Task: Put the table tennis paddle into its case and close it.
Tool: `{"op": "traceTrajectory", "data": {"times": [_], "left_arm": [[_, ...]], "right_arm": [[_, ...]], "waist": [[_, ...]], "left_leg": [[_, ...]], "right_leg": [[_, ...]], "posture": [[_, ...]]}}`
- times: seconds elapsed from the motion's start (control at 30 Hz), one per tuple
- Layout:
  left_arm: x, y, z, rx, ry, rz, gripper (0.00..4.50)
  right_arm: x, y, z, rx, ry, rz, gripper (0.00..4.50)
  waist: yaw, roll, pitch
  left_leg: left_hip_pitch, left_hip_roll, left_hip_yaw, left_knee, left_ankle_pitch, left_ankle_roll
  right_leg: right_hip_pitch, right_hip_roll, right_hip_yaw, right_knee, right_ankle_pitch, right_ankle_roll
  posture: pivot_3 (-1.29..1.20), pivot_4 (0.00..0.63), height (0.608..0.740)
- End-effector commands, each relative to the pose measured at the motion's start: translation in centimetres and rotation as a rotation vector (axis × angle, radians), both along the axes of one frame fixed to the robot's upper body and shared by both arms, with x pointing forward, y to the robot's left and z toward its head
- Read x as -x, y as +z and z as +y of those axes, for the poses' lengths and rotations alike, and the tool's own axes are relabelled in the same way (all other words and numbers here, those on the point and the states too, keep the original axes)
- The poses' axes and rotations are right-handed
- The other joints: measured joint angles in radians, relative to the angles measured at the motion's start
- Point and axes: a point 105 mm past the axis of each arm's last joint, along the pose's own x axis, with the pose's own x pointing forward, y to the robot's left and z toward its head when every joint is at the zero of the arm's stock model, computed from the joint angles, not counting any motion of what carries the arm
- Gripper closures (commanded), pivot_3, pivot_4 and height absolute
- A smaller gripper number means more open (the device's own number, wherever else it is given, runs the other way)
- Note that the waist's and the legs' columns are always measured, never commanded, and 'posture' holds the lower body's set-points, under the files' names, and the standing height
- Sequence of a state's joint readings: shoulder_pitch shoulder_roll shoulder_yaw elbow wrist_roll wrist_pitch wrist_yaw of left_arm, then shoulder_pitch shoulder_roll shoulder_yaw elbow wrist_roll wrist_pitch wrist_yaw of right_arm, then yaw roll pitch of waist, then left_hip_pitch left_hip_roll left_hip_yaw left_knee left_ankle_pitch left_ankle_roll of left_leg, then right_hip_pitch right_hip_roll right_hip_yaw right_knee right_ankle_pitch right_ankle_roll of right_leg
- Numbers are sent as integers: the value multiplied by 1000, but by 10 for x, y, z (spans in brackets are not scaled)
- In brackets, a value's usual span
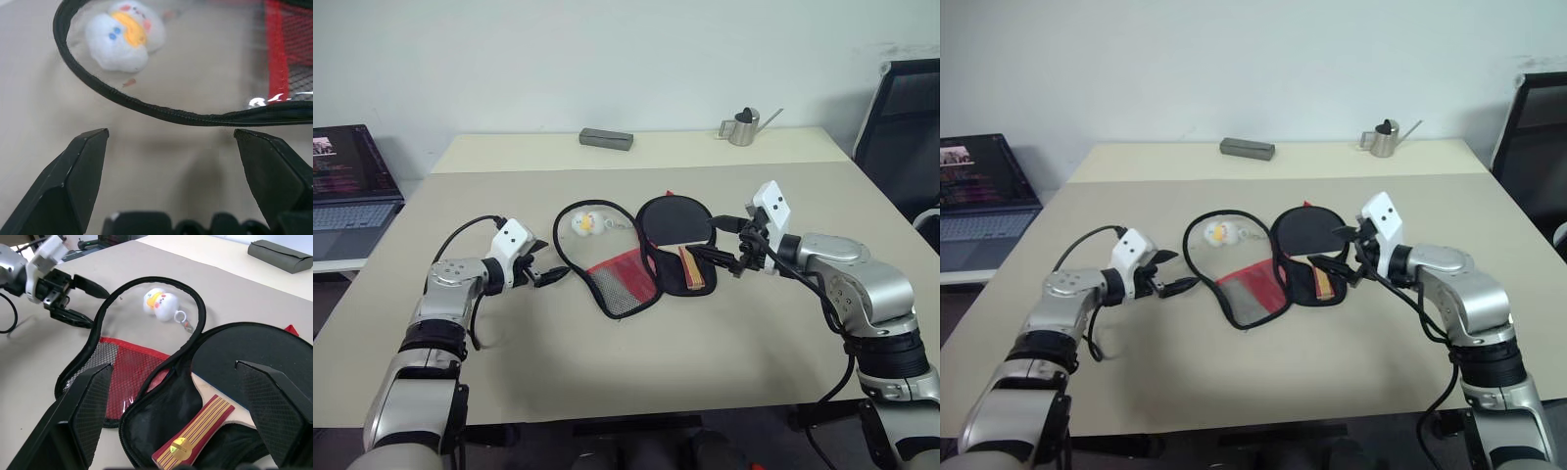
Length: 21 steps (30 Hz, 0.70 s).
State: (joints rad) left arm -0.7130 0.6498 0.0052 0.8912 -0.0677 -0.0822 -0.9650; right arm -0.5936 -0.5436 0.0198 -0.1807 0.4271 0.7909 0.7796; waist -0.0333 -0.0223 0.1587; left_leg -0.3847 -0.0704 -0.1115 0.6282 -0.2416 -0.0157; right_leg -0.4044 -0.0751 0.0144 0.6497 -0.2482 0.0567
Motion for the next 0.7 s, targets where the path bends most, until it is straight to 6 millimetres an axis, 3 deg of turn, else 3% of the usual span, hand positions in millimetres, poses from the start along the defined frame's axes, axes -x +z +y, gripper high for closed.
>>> {"op": "traceTrajectory", "data": {"times": [0.03,0.17,0.47,0.7], "left_arm": [[-10,15,6,-20,41,-76,0],[-17,13,2,-19,74,-98,0],[-32,0,-36,5,52,-82,0],[-42,25,-68,67,-33,-147,0]], "right_arm": [[4,15,-2,-27,-1,-59,141],[4,14,-3,-35,-19,-57,141],[4,15,-2,-38,-21,-61,141],[9,17,-5,-44,-9,-65,141]], "waist": [[1,0,0],[3,0,0],[3,-1,0],[4,-1,0]], "left_leg": [[0,0,0,0,0,0],[0,-1,0,0,0,0],[0,-1,0,1,0,0],[-1,-1,0,2,0,0]], "right_leg": [[0,0,0,0,0,0],[0,0,0,0,0,0],[0,0,0,1,0,1],[0,0,0,1,1,1]], "posture": [[0,150,740],[0,150,740],[0,150,740],[0,150,740]]}}
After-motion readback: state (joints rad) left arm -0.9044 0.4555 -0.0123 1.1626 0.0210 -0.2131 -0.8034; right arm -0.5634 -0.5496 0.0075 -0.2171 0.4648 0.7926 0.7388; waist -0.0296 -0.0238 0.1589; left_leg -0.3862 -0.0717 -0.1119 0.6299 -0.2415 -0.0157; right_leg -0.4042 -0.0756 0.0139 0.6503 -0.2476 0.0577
